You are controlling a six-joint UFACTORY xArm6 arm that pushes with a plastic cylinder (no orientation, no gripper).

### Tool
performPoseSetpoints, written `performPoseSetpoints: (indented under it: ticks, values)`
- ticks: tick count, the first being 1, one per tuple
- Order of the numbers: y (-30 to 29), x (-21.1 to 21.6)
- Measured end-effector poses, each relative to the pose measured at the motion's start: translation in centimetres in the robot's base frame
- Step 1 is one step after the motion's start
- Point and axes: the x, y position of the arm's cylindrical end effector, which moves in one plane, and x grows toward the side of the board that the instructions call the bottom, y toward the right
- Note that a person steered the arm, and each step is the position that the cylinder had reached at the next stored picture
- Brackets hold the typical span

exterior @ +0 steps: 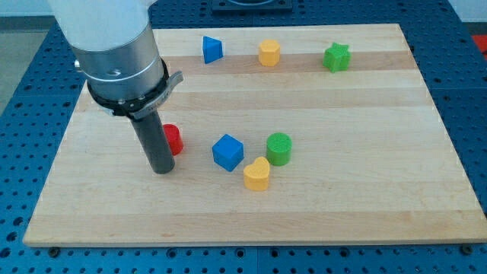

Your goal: Slide the red circle towards the blue cube

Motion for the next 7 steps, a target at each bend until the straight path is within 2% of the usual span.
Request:
performPoseSetpoints:
  ticks: [2, 3, 5, 6, 7]
  values:
    - [0.0, 0.4]
    - [-3.2, -2.8]
    - [-3.0, -2.9]
    - [4.9, -0.6]
    - [6.8, 0.0]
